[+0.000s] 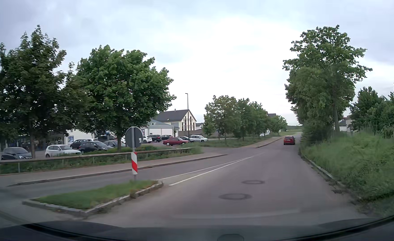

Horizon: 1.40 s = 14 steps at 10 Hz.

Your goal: Follow the waypoints while adhering to traffic rules and regulations

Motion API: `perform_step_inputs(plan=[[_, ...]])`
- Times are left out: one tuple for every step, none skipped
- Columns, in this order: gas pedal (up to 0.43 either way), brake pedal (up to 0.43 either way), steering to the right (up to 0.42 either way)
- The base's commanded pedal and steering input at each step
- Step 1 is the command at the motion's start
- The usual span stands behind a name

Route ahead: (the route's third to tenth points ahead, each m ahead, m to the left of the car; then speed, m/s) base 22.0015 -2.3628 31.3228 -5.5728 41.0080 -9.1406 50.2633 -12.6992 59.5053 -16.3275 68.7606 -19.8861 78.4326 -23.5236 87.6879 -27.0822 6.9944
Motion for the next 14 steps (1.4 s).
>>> perform_step_inputs(plan=[[0.189, 0.0, 0.152], [0.197, 0.0, 0.145], [0.209, 0.0, 0.137], [0.209, 0.0, 0.131], [0.209, 0.0, 0.125], [0.22, 0.0, 0.117], [0.22, 0.0, 0.111], [0.22, 0.0, 0.105], [0.228, 0.0, 0.095], [0.228, 0.0, 0.084], [0.228, 0.0, 0.081], [0.228, 0.0, 0.079], [0.228, 0.0, 0.079], [0.24, 0.0, 0.07]])
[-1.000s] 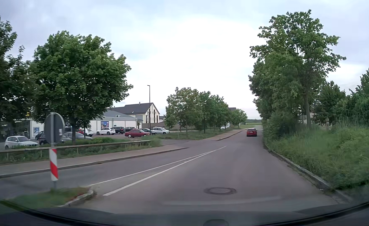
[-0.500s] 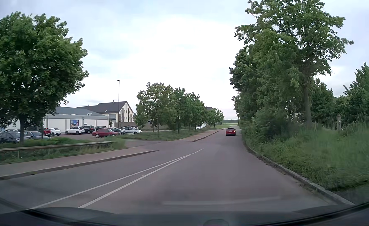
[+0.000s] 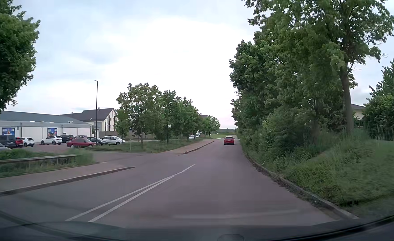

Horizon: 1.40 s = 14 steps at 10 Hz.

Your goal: Follow the waypoints while adhering to traffic rules and regulations

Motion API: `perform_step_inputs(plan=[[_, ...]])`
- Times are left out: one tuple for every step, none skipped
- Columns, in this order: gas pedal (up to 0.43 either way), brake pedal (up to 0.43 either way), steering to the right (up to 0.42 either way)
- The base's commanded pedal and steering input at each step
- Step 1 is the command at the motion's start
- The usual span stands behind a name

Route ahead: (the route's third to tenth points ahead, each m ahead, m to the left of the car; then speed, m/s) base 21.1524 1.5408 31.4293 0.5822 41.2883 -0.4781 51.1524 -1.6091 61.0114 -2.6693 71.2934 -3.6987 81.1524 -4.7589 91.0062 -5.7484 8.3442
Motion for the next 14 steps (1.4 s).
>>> perform_step_inputs(plan=[[0.24, 0.0, 0.056], [0.24, 0.0, 0.044], [0.24, 0.0, 0.034], [0.24, 0.0, 0.03], [0.24, 0.0, 0.023], [0.228, 0.0, 0.013], [0.228, 0.0, 0.005], [0.22, 0.0, 0.001], [0.209, 0.0, 0.001], [0.209, 0.0, 0.001], [0.197, 0.0, 0.0], [0.189, 0.0, 0.001], [0.169, 0.0, 0.001], [0.169, 0.0, 0.001]])
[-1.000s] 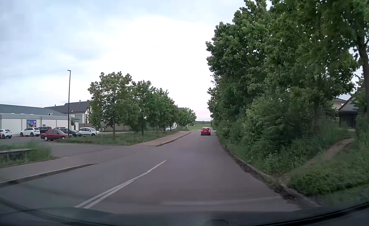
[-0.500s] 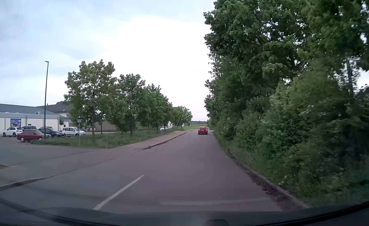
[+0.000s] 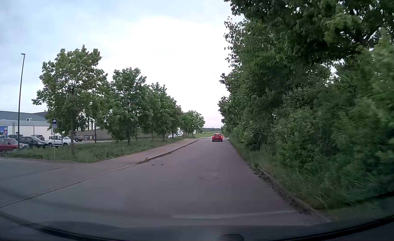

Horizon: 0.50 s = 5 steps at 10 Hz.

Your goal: Follow the waypoints while adhering to traffic rules and regulations

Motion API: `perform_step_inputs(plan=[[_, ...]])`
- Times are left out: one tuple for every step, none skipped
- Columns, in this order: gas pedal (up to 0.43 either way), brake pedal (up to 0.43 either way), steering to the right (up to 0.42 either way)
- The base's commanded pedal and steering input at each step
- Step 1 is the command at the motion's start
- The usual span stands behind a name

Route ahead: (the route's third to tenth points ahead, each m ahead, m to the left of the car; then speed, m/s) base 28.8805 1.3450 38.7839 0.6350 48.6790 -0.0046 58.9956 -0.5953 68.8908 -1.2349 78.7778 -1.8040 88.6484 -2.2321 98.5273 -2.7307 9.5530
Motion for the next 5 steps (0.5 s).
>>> perform_step_inputs(plan=[[0.157, 0.0, 0.001], [0.157, 0.0, 0.002], [0.157, 0.0, 0.004], [0.157, 0.0, 0.004], [0.157, 0.0, 0.005]])
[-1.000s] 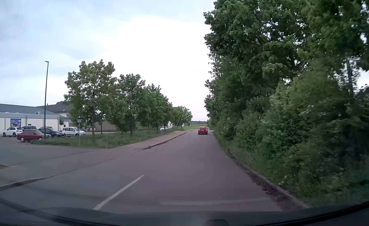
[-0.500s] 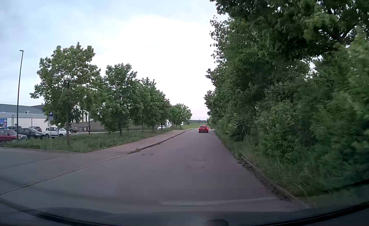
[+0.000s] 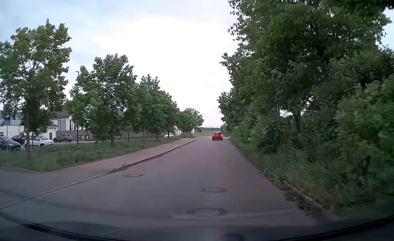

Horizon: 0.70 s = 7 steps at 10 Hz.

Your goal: Follow the waypoints while adhering to traffic rules and regulations

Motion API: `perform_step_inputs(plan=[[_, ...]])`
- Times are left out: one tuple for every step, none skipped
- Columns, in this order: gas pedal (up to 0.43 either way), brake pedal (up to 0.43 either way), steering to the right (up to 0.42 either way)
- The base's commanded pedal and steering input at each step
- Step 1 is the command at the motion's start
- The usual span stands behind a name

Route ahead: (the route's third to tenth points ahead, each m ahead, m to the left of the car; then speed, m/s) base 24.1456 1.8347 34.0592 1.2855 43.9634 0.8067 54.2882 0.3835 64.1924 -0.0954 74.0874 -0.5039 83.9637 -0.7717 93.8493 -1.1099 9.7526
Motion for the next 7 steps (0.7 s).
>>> perform_step_inputs(plan=[[0.15, 0.0, 0.006], [0.15, 0.0, 0.006], [0.15, 0.0, 0.007], [0.15, 0.0, 0.007], [0.15, 0.0, 0.008], [0.15, 0.0, 0.009], [0.15, 0.0, 0.009]])
